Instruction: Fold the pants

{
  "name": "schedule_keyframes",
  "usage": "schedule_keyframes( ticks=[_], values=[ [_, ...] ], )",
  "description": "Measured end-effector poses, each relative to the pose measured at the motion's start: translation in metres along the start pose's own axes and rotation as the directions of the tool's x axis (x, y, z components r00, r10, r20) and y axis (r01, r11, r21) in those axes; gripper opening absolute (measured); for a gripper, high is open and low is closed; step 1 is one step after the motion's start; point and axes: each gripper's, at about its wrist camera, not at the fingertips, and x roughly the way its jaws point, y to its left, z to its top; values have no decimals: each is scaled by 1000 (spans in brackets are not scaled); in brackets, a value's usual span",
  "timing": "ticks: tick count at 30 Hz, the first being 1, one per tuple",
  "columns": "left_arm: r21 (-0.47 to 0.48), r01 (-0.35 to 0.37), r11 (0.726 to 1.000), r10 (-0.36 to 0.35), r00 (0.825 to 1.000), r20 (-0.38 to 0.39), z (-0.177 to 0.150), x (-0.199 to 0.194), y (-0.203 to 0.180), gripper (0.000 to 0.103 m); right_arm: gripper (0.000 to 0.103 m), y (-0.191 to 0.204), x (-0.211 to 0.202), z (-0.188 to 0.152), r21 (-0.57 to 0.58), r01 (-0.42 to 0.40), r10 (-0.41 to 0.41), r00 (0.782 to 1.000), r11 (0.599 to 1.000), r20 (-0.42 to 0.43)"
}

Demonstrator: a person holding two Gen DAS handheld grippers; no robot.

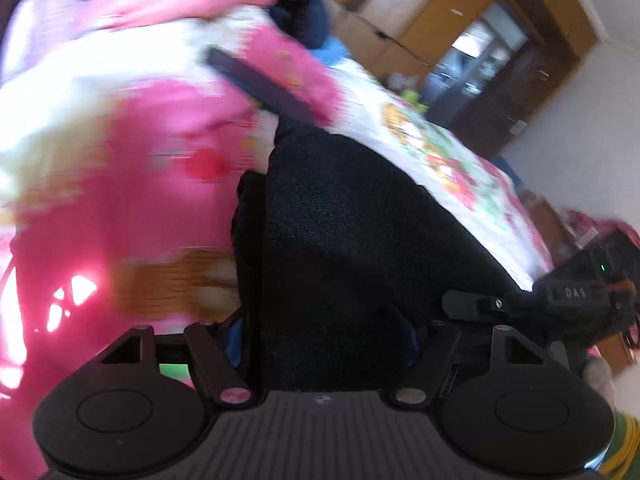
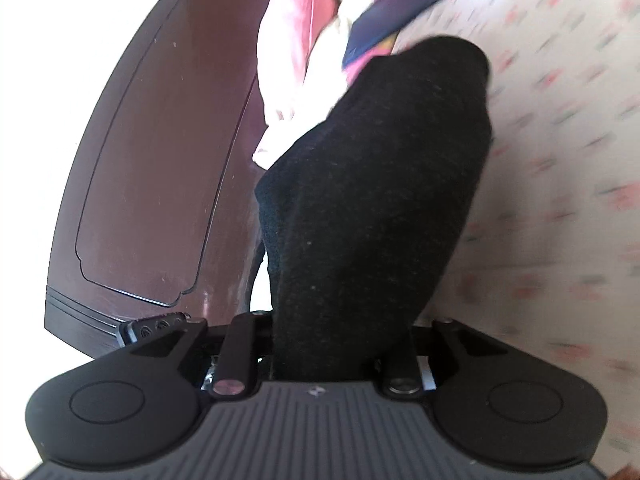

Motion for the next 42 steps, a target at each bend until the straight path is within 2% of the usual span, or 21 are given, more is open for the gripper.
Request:
schedule_keyframes(
  ticks=[3,6,8,10,11,13,14,16,17,20,23,27,29,30,34,36,37,38,41,42],
  values=[
    [39,79,996,-78,997,-21,1,32,-40,81,26,-6,-56,6,-11,60,-60,997,998,47],
    [37,161,986,-160,986,-34,1,76,-77,81,26,-12,-112,19,-39,149,-145,985,988,92],
    [17,216,976,-215,975,-48,-2,109,-95,80,26,-19,-144,28,-55,216,-209,972,975,108],
    [-13,232,973,-232,970,-76,-9,142,-110,78,27,-36,-173,40,-71,281,-271,955,957,121],
    [-14,218,976,-218,971,-98,-15,157,-117,75,32,-47,-183,44,-75,320,-310,943,944,120],
    [9,181,983,-179,976,-120,-27,176,-130,76,37,-76,-200,49,-31,403,-398,910,914,117],
    [-1,172,985,-171,978,-118,-31,178,-133,76,41,-91,-205,48,4,403,-401,909,915,109],
    [15,140,990,-137,982,-129,-31,169,-139,76,41,-109,-213,36,87,322,-330,937,943,113],
    [33,118,992,-113,984,-135,-30,162,-142,77,39,-110,-216,30,87,290,-300,944,953,134],
    [116,17,993,0,990,-139,-25,139,-148,76,40,-102,-220,19,22,303,-302,936,953,181],
    [213,-78,974,101,990,-99,-18,118,-161,73,42,-98,-220,17,4,327,-320,925,945,204],
    [283,-43,958,67,995,-77,-2,125,-186,73,44,-101,-217,25,27,337,-336,921,941,199],
    [310,-26,950,52,996,-76,2,140,-199,73,40,-98,-218,39,33,333,-332,921,942,203],
    [323,-20,946,49,995,-82,2,150,-204,73,38,-92,-232,50,3,342,-336,919,940,205],
    [354,-5,935,54,990,-129,-10,181,-210,74,37,-97,-233,78,-71,396,-382,911,915,158],
    [317,10,948,40,987,-152,-10,192,-206,80,41,-109,-237,81,-43,387,-381,919,921,102],
    [302,14,953,35,987,-157,-12,190,-201,81,48,-113,-242,77,-33,384,-380,920,923,94],
    [287,20,958,28,986,-164,-13,188,-197,81,55,-115,-250,69,-25,392,-387,916,920,103],
    [268,19,963,28,985,-168,-15,179,-195,80,55,-110,-280,49,5,432,-426,887,902,176],
    [275,6,961,37,988,-152,-13,175,-199,77,55,-104,-290,44,14,452,-443,868,892,224]
  ],
)
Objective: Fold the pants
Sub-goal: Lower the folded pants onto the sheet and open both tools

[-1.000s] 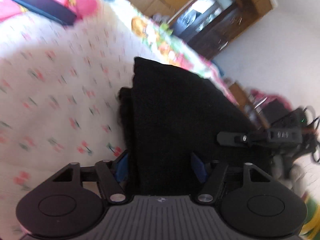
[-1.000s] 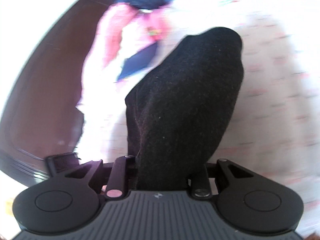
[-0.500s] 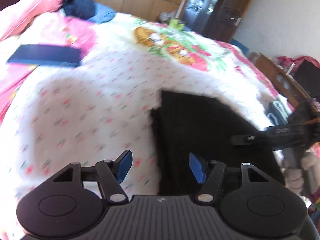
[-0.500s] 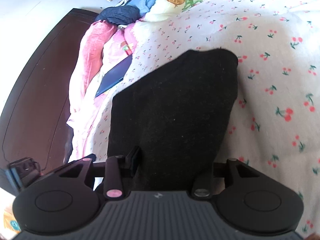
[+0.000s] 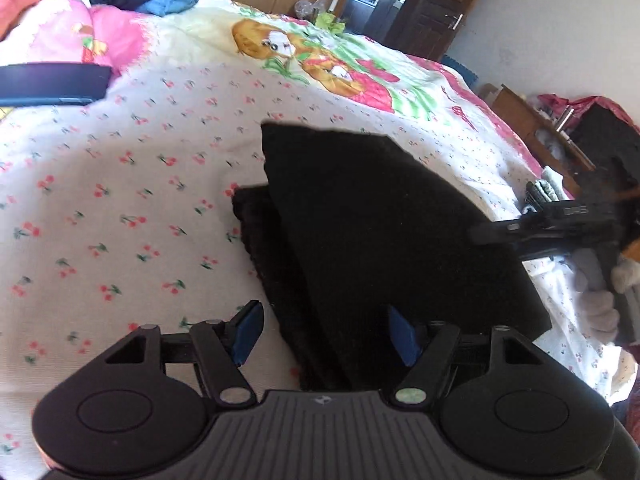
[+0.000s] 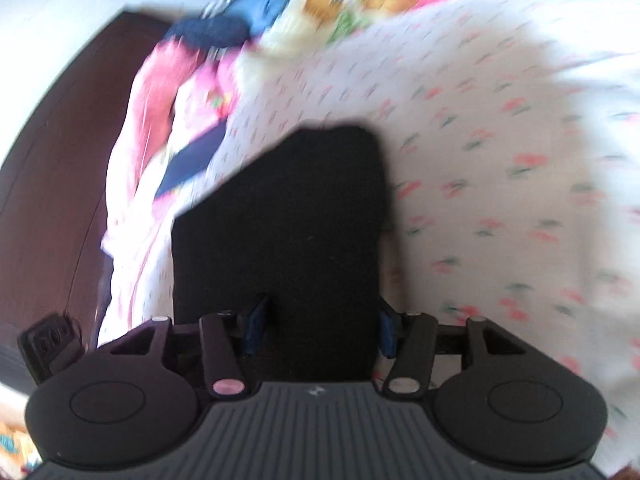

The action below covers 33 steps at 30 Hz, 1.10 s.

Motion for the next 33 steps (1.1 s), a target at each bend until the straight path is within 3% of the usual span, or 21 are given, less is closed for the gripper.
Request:
schedule_keyframes(
  ticks=[4,7,10,13,16,20,23,26,28,30,33],
  values=[
    [26,-29,999,25,991,135,20,-18,-16,75,55,47,-15,3,-211,57,-28,990,976,141],
    [60,-117,991,103,974,203,37,-1,-33,75,55,61,12,7,-225,9,26,988,974,154],
    [102,-258,961,244,961,131,41,36,-39,76,55,62,47,3,-189,28,-1,991,982,137],
    [117,-299,947,289,953,90,47,49,-35,81,54,70,53,1,-197,91,-61,987,976,150],
    [127,-344,930,330,936,122,55,45,-39,80,55,83,25,-8,-212,69,-29,982,975,189],
    [100,-347,933,332,933,142,56,40,-33,79,55,101,-7,-50,-314,74,-4,976,947,219],
    [69,-331,941,321,938,128,55,48,-24,79,55,116,-6,-87,-386,24,37,988,922,151],
    [72,-327,942,317,940,123,62,61,-22,79,51,142,15,-116,-516,7,48,995,856,92],
    [109,-333,937,320,940,118,67,71,-23,79,48,155,41,-127,-594,73,-21,995,801,94],
    [145,-343,928,329,938,112,71,82,-23,78,46,156,63,-123,-581,89,-47,995,809,86],
    [116,-336,935,327,941,91,78,95,-13,78,36,155,82,-102,-502,50,-14,997,863,76]
  ],
)
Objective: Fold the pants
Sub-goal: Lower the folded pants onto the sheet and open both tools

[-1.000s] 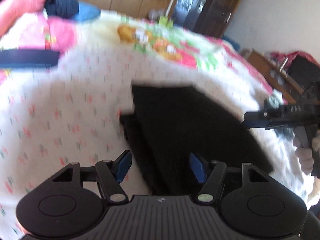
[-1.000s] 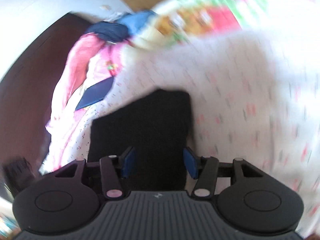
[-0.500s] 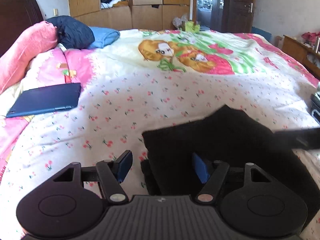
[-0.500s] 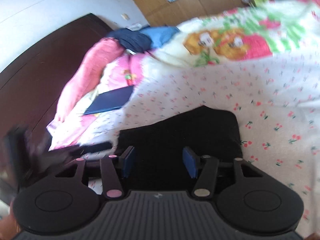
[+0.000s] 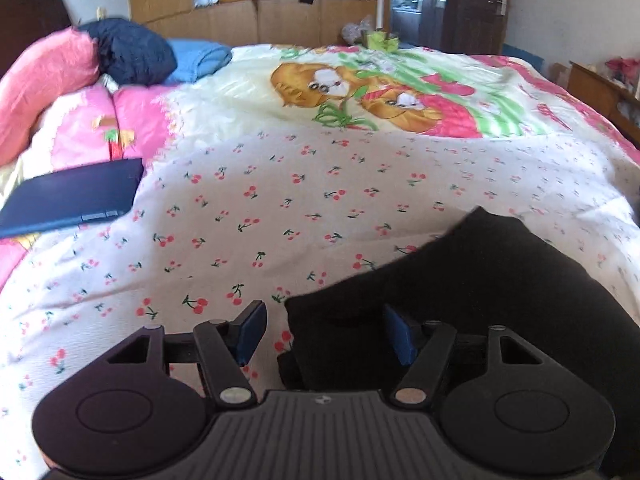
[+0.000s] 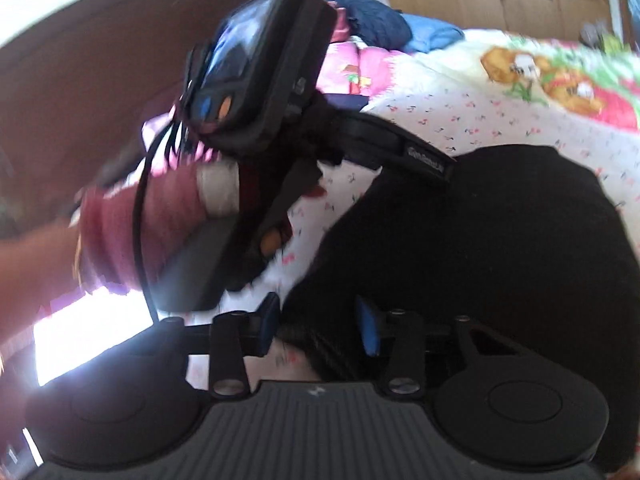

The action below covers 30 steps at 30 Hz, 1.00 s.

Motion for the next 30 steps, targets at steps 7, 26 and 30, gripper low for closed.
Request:
schedule_keyframes(
  ticks=[7,26,30],
  values=[
    [-88,0,996,4,999,37,-7,-30,11,78,37,-3,-36,-1,97,-69,66,997,993,36],
    [-181,-89,979,98,994,43,-131,-177,-60,88,37,-11,-136,-67,248,164,-185,981,955,63],
    [-143,-132,981,141,988,57,-144,-192,-76,96,38,-4,-141,-77,245,184,-205,977,952,60]
  ],
)
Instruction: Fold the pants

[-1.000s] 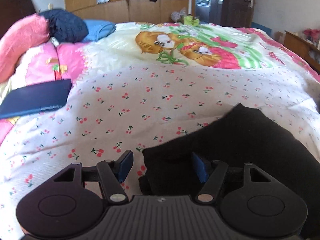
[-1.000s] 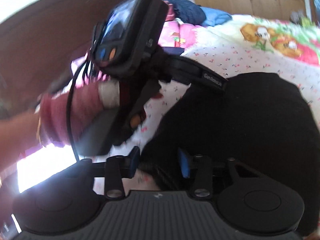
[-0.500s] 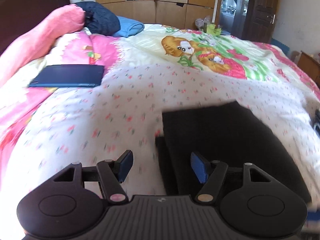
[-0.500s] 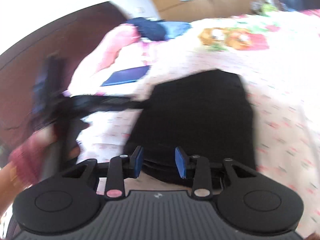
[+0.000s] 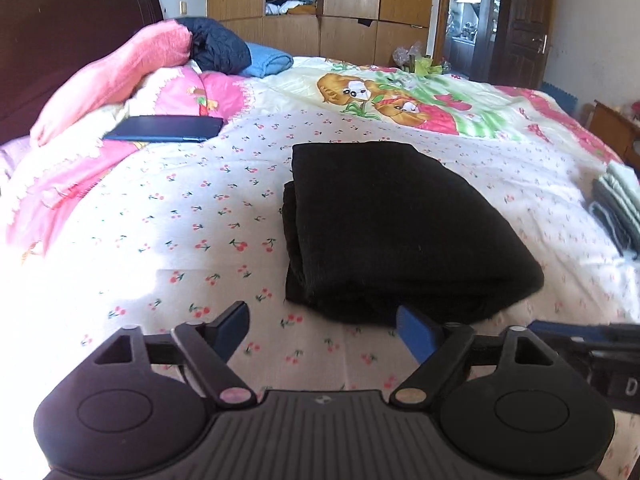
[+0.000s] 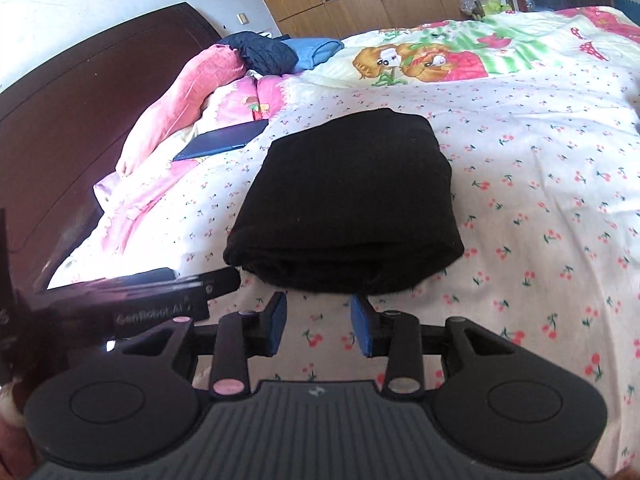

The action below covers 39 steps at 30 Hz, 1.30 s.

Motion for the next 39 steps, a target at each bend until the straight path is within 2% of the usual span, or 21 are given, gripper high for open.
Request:
schedule_keyframes(
  ticks=[7,22,35,39],
  values=[
    [-72,21,997,-19,1000,24,-13,-18,0,102,39,4,-13,-16,-2,14,-14,1000,1000,-2],
    [-53,5,999,-4,1000,24,-30,-28,-13,103,39,-1,-17,-30,19,24,-24,1000,1000,-20],
    [-52,13,999,-13,1000,-8,-38,-20,-15,103,40,-10,-13,-36,46,36,-35,999,998,-37],
    [-26,16,1000,-17,1000,-15,-33,-14,-19,103,40,-13,-10,-31,41,41,-39,999,998,-37]
  ],
)
